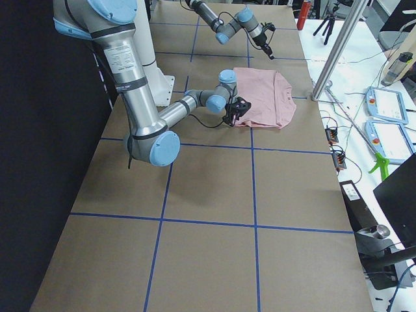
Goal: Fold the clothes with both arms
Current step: 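Grasp the corner with the right gripper and drag the shirt toward the robot, rotating it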
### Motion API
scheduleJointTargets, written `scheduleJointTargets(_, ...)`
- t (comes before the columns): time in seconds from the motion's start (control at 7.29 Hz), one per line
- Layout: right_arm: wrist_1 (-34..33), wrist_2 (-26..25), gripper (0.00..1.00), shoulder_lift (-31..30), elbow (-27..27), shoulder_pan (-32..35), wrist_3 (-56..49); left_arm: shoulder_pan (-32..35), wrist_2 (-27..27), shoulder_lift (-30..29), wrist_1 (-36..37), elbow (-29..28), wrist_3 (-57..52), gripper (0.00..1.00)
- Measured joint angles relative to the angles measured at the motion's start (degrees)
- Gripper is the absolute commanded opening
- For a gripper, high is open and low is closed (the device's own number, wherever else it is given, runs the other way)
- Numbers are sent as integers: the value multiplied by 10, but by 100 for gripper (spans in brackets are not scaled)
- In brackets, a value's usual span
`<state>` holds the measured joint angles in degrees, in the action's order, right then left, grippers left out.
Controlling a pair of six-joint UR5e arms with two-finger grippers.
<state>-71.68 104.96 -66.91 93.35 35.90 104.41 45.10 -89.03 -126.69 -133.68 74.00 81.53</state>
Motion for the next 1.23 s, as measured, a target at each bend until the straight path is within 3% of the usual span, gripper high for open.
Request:
scheduleJointTargets(0.27, 0, -1, 54, -4, 2, -5, 0, 1, 0, 0, 0, -1, -1, 33)
scheduleJointTargets(0.55, 0, -1, 0, -5, 2, -7, 0, 2, 0, 0, 1, -1, -1, 33)
scheduleJointTargets(1.23, -2, 1, 0, -7, 11, -12, 0, 2, -2, 0, 7, 3, -5, 32)
